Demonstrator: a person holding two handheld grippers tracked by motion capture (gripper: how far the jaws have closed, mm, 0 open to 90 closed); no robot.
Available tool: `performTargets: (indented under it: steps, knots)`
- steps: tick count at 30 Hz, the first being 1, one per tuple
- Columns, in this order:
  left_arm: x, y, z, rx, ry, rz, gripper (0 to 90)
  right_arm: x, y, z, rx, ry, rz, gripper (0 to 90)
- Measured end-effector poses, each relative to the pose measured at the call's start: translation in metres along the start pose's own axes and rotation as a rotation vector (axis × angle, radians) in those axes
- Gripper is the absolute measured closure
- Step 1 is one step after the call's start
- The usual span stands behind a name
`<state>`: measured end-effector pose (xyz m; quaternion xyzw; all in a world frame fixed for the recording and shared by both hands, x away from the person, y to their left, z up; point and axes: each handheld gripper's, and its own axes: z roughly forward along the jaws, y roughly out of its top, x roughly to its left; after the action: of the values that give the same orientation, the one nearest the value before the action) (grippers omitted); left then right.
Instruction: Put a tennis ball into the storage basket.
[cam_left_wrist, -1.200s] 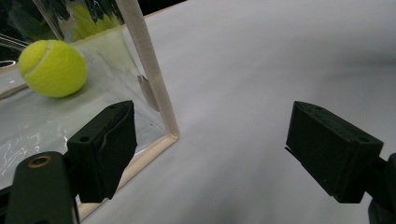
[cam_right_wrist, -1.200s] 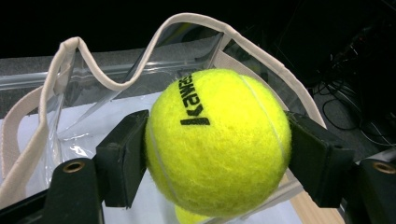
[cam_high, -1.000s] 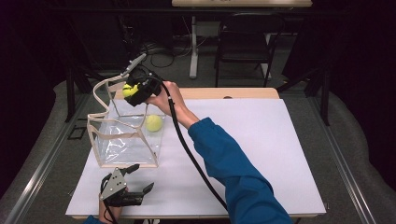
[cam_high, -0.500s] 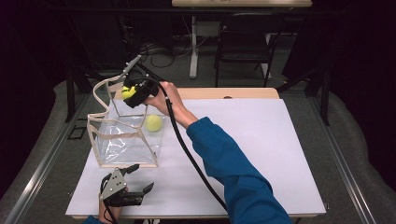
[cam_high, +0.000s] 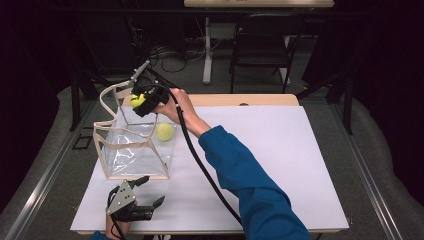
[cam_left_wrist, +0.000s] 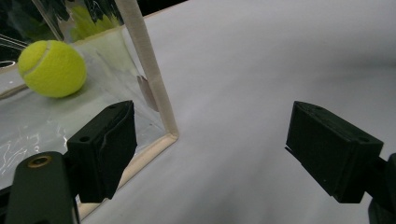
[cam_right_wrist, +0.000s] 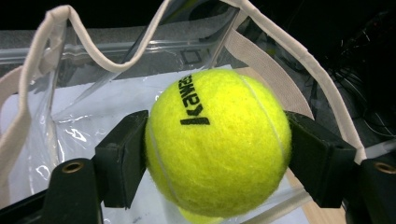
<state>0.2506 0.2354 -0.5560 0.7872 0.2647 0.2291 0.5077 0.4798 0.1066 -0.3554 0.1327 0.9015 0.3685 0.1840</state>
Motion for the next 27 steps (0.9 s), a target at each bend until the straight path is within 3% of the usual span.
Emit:
performTargets:
  steps: [6,9,11,16,19,25,26,27]
  knots:
    - [0.000,0.000,0.000,-0.001,0.000,-0.002,16.0,0.000,0.000,0.007,0.028,-0.009,-0.002,24.7]
    - [0.000,0.000,-0.001,-0.002,-0.002,0.001,16.0,-0.002,0.000,0.008,0.037,-0.015,0.018,14.5]
    - [0.000,0.000,-0.001,0.002,-0.008,0.002,16.0,-0.004,0.000,0.003,0.015,-0.024,0.038,7.8]
    - [0.000,0.000,-0.001,-0.001,-0.003,0.001,16.0,-0.011,-0.004,-0.013,-0.022,0.023,0.084,0.0]
    - [-0.001,0.000,0.000,-0.001,-0.003,0.001,16.0,-0.013,-0.007,-0.021,-0.050,0.045,0.097,0.0]
    - [-0.001,0.000,0.000,0.003,-0.004,0.003,16.0,-0.013,-0.007,-0.021,-0.050,0.045,0.097,0.0]
    - [-0.001,0.000,0.000,0.003,-0.004,0.003,16.0,-0.016,-0.019,-0.047,-0.088,0.085,0.105,0.0]
    - [-0.001,0.000,0.000,0.002,-0.003,0.001,16.0,-0.016,-0.019,-0.047,-0.088,0.085,0.105,0.0]
